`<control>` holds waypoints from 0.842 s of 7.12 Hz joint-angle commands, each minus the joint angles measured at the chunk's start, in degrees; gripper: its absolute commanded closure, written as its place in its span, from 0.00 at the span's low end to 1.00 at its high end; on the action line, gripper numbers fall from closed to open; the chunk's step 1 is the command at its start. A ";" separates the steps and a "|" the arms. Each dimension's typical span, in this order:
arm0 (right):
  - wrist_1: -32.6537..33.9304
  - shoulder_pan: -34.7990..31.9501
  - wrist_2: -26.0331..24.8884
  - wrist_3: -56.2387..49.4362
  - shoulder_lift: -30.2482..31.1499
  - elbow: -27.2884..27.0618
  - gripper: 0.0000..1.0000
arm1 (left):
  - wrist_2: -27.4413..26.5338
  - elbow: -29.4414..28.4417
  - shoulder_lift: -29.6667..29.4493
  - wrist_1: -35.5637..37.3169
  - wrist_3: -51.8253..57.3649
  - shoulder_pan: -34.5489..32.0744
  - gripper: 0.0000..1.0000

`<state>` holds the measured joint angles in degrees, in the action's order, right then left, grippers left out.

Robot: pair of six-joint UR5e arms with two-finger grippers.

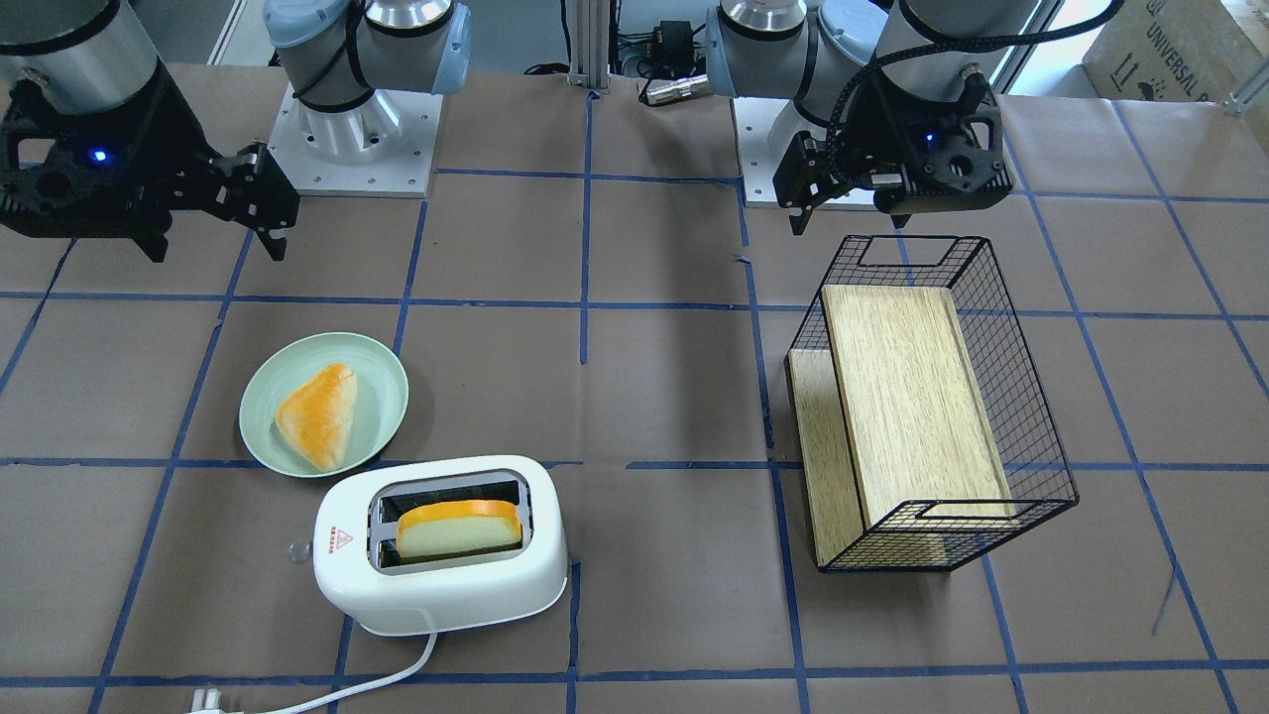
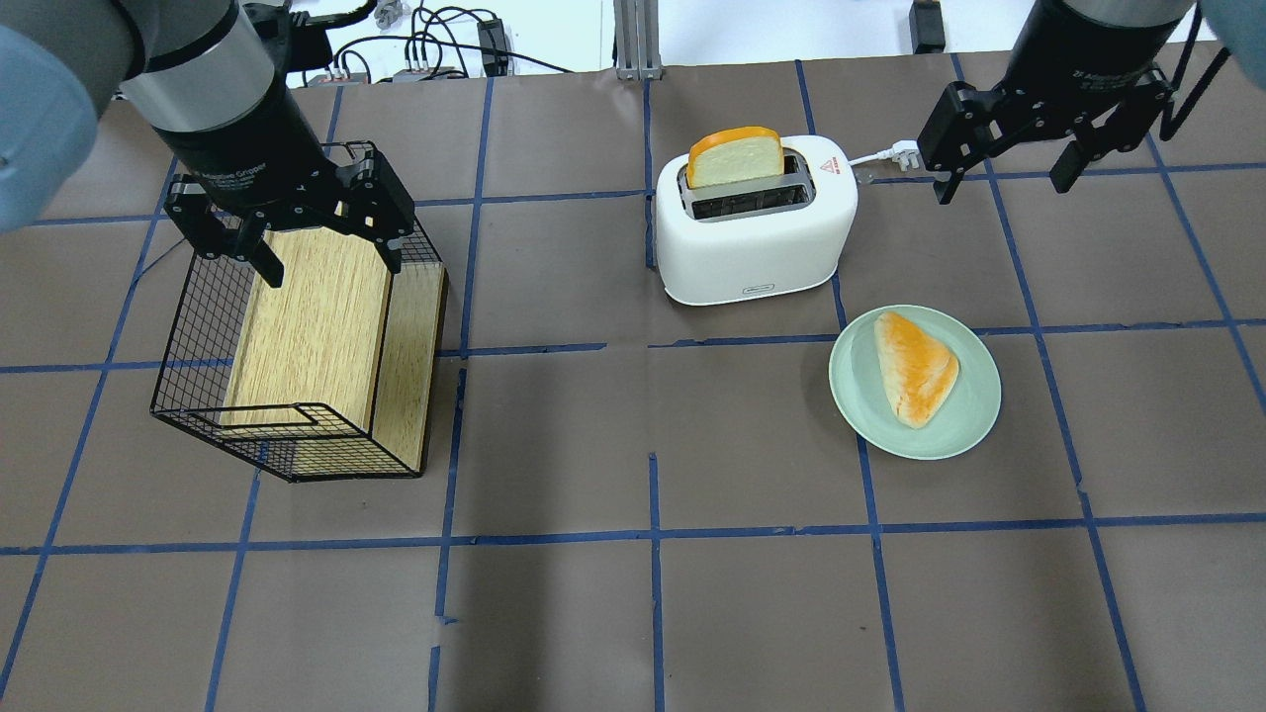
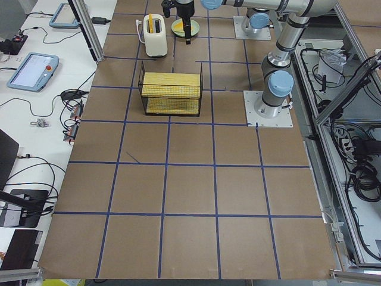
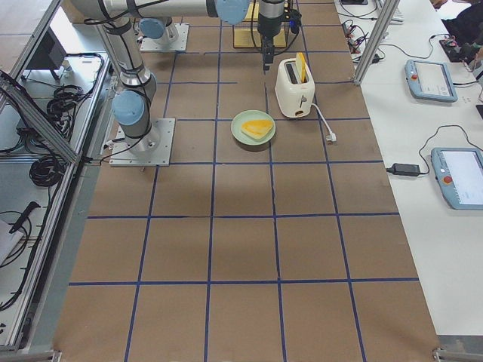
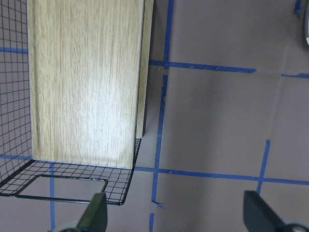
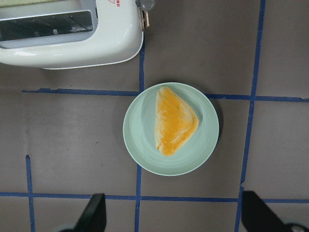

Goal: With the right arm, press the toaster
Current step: 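Move the right gripper toward the back of the white toaster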

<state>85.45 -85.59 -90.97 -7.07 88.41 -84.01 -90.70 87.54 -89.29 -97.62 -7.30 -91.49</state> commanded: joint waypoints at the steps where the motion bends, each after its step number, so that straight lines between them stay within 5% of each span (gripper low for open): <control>1: 4.24 -0.01 0.18 0.13 0.36 0.08 0.03 | 0.00 0.00 0.00 -0.03 0.00 0.00 0.00; 4: 7.62 -0.10 0.17 -0.57 -0.69 -1.33 0.01 | 0.00 0.00 0.00 0.06 0.00 0.00 0.00; 5: 7.71 -0.02 3.75 -0.66 -2.08 -0.63 0.37 | 0.00 0.00 0.00 0.06 0.00 0.00 0.00; 6: 7.71 0.33 6.91 -0.83 -3.23 -0.54 0.94 | 0.00 0.00 0.00 -0.03 0.00 0.00 0.00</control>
<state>93.07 -85.56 -87.71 -7.74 86.58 -84.80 -90.70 87.54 -89.30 -97.58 -7.30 -91.49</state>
